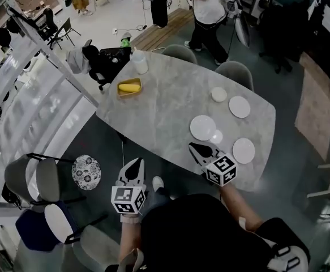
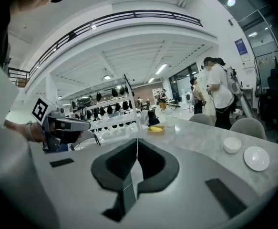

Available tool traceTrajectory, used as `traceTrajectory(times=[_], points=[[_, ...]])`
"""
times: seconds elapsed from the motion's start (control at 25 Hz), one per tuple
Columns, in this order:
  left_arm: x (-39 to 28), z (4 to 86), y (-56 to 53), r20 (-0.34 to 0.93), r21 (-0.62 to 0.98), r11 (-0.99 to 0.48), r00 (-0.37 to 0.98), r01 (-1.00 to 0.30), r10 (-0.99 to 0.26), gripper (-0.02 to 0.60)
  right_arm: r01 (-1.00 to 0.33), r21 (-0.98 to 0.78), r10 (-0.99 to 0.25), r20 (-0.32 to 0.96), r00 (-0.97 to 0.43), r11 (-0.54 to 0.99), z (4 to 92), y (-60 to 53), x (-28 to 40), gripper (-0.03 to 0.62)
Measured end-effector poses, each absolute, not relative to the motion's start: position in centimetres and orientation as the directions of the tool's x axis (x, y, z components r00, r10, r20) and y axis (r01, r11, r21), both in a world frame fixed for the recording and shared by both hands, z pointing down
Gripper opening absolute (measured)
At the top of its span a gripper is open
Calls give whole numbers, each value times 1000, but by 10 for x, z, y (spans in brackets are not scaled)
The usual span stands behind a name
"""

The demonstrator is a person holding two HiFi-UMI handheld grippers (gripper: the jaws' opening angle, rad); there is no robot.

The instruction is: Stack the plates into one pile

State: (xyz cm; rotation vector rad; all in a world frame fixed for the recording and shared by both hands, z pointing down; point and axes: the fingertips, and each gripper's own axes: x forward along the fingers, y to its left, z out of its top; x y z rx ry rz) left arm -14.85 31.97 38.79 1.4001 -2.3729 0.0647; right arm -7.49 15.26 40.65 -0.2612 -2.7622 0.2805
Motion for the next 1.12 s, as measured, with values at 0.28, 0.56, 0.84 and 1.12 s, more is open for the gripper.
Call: traceTrajectory(times=[0.28, 0.56, 0.84, 1.12], points=[[-247, 399, 312, 361, 185, 399, -315, -898, -878, 9, 21, -222, 104, 368, -924, 975, 412, 150, -156, 18], [-295, 423, 284, 394, 236, 237, -130, -942, -910, 9, -124, -168, -38, 440, -897, 978, 425, 143, -184, 18], [-310, 450, 238, 419, 286, 101, 30, -953, -908, 9, -290, -151, -181, 497, -849, 945, 444, 113, -170, 18], [-293, 469, 182, 449, 297, -34, 171, -954, -877, 9, -431, -171, -287, 530, -798, 886, 468, 80, -134, 18]])
